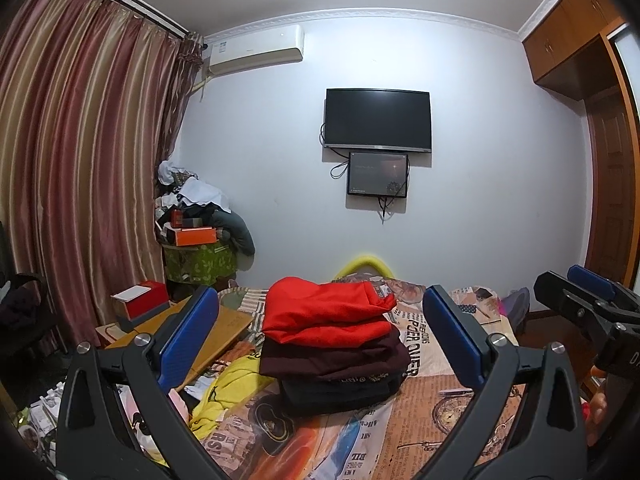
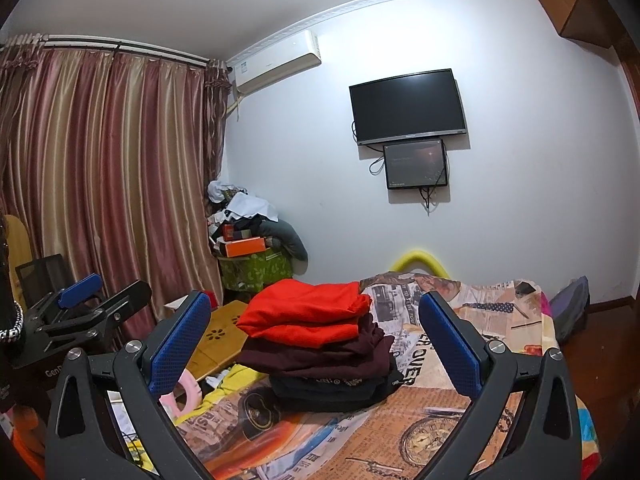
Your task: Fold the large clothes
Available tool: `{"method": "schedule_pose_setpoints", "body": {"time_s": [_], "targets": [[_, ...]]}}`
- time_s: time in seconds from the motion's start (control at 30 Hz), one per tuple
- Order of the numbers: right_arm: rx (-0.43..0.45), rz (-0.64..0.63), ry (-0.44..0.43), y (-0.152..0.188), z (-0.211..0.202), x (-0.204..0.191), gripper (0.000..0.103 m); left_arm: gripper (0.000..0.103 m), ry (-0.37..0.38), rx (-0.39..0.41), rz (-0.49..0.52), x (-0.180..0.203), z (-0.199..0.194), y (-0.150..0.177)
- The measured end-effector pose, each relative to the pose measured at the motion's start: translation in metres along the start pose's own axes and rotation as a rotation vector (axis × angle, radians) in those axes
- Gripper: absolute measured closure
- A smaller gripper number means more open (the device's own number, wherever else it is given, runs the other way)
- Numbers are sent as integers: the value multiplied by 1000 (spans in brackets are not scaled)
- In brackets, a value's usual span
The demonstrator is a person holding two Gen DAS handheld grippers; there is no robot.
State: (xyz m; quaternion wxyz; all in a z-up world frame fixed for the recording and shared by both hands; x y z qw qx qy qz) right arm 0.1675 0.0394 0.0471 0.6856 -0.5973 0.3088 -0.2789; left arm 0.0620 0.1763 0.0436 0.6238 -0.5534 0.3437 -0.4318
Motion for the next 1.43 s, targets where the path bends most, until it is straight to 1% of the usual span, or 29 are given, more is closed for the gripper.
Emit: {"method": "schedule_pose_setpoints", "body": {"time_s": [0.4, 0.7, 1.27, 1.43], "targets": [[-10, 2, 5, 0, 2, -2, 0, 1, 20, -15, -4, 5, 2, 1], [-18, 1, 12, 1, 3, -1, 0, 1, 61, -35, -18, 7, 8, 3], [-34, 6, 24, 5, 6, 4, 0, 1, 74, -51, -32, 6, 17, 10], [-41, 6, 26, 7, 8, 4, 0, 1, 68, -63, -38, 2, 21, 15]]}}
Point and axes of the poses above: each gripper's, at about its wrist camera, not at the fingertips, and z roughly the way its jaws point, x to its right, y to its underside, the point moved 6 cm from there along z, roughly the way its jaws point, and after that the axes turned 15 degrees about x, right-handed, at the moved point
